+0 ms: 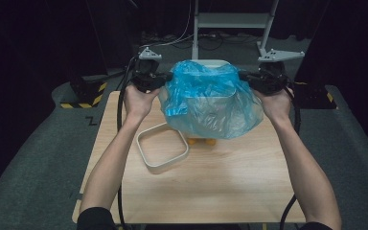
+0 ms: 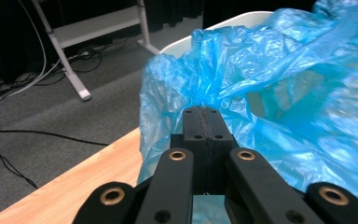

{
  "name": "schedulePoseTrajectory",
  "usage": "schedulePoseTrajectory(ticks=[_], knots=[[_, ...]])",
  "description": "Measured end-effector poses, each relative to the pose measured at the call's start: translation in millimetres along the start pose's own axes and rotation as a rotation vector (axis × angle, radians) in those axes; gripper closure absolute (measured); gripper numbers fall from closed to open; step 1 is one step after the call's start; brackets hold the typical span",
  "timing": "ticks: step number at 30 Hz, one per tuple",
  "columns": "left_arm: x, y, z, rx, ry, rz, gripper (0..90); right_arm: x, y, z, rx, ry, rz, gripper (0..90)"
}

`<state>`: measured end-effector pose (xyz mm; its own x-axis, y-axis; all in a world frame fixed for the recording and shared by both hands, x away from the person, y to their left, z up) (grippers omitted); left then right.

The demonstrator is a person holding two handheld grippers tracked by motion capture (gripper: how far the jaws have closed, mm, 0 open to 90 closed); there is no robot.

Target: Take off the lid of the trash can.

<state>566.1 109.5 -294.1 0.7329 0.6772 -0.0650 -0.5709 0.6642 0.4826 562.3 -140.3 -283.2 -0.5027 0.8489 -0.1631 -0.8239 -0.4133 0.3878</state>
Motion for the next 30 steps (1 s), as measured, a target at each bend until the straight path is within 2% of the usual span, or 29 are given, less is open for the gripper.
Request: schedulePoseTrajectory(ticks=[4,10,18,22,30], knots=[[5.8,-7.8,0.2,-0.005,0.017,0.004,90.0,-3.4,-7.9,0.3,-0.004,-0.006,-0.021,90.0],[17.2,-12.8,4.0,-0.036,0.066,-0.003,90.0,-13.8,-20.8,0.6,0.001,-0.024,-0.054,90.0],[30.5,-28.8,8.0,-0.039,0.101,0.000,90.0,-23.2,-42.1,2.8,0.002,-0.057,-0.111,90.0],[35.9,-34.2,9.2,-0.046,0.111,0.008,90.0,-25.1,-51.7,2.0,0.006,-0.047,-0.140,90.0],[47.5,-49.2,7.3,-0.014,0.130,0.019,90.0,-28.6,-67.4,-3.2,0.026,-0.066,-0.153,90.0]])
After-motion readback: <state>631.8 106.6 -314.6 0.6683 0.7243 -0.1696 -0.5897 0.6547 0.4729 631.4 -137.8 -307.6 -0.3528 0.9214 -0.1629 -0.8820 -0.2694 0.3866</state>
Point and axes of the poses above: each handheld gripper's, and its own axes: y roughly backward along the jaws, z roughly out of its top, x roughly to its left, the point moved 9 cm from there along -y, roughly forward along the jaws, and after that the axes turned 11 degrees about -z, right-handed, at the moved point
